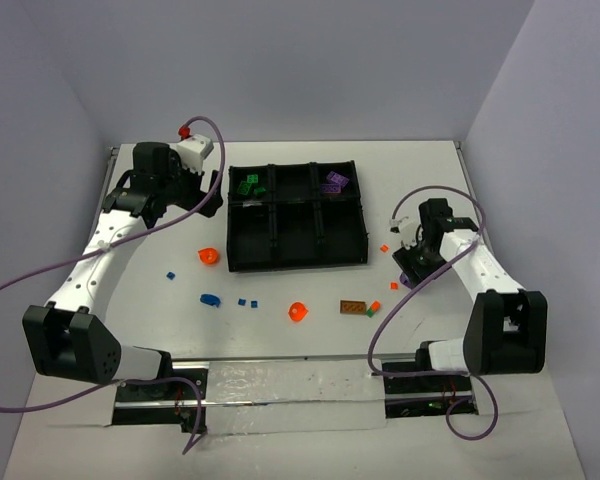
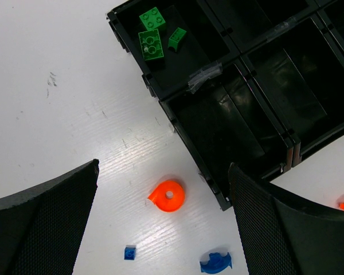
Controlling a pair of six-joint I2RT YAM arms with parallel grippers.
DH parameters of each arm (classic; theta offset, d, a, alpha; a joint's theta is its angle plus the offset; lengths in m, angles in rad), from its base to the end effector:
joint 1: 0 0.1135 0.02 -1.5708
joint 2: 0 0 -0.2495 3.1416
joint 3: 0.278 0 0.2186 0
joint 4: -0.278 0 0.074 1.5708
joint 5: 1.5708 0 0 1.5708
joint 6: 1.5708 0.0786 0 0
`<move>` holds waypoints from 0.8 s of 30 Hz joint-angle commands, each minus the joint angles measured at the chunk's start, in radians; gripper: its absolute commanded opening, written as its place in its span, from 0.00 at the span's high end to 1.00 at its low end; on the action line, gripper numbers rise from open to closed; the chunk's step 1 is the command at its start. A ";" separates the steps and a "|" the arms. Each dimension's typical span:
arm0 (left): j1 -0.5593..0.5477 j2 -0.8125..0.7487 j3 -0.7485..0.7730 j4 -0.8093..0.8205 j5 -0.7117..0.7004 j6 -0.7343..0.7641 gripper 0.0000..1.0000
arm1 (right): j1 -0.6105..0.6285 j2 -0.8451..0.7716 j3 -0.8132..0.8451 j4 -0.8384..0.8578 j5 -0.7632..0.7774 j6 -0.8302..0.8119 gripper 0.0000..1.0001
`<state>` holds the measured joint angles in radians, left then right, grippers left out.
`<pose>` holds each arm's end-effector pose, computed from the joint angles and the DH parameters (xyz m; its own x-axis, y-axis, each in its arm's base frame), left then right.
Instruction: Sort the legos into containers by color
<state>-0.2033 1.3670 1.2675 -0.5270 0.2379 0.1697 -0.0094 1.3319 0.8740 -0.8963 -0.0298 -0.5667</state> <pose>0.2964 -0.0800 0.3085 -0.5013 0.2709 -0.8218 0.4747 0.8802 0.0006 0.2088 0.0004 0.1678 -0.8255 -0.5289 -0.1969 -0.5217 0.8483 -0.0908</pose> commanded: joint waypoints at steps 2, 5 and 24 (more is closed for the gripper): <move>-0.007 -0.034 0.016 0.010 -0.002 0.016 0.01 | -0.035 0.019 0.049 0.080 -0.041 0.029 0.38; -0.008 -0.026 0.024 0.009 -0.003 0.017 0.01 | -0.055 0.068 0.077 0.071 -0.038 0.027 0.41; -0.011 -0.056 -0.017 0.033 -0.063 -0.019 0.01 | -0.133 0.199 0.178 -0.020 -0.109 0.432 0.00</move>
<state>-0.2089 1.3334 1.2343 -0.5238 0.1882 0.1608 -0.1440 1.4694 1.0067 -0.9118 -0.1497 -0.2342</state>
